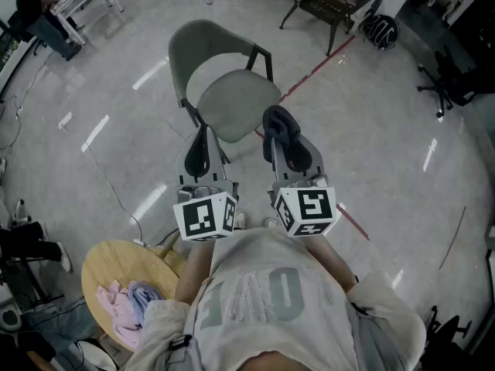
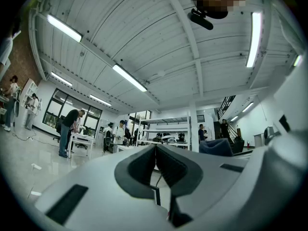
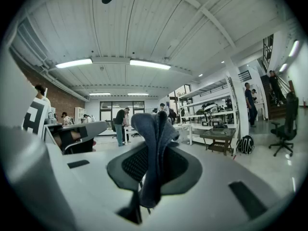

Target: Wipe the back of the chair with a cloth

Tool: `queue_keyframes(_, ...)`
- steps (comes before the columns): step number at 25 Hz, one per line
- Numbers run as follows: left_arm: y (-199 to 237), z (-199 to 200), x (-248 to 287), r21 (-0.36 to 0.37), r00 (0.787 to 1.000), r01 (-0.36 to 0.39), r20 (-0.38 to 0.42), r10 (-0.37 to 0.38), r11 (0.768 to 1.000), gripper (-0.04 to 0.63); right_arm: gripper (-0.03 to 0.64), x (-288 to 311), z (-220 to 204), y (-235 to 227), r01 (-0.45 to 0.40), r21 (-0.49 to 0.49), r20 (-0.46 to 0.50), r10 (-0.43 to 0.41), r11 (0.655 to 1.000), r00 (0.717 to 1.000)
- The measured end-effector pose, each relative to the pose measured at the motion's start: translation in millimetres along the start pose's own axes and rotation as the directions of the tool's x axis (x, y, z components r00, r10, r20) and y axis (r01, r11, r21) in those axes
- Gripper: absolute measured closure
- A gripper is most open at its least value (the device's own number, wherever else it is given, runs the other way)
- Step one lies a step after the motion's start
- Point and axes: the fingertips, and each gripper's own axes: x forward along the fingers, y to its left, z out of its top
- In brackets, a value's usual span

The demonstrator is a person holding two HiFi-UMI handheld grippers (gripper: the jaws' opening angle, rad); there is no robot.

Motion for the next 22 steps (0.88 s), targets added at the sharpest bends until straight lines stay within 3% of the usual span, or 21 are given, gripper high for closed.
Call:
queue_keyframes(9,18,4,0,0.005,1.0,-0.013,-0.004,0.013,1.0,0.58,0.557,-1,3,4,-0.002,-0.044,-0.009,0.002,0.999,1.0)
queue_keyframes(15,54,8,4,-0.04,0.998,-0.067,0.02,0.067,0.997,0.58,0.557,10,11,13,-0.009,-0.083,-0.005,0.008,0.997,1.0)
queue_keyframes(22,112,17,-2,-0.034,0.996,-0.074,0.045,0.075,0.997,0.58,0.557,33,2,51,0.011,-0.072,-0.018,-0.012,0.997,1.0)
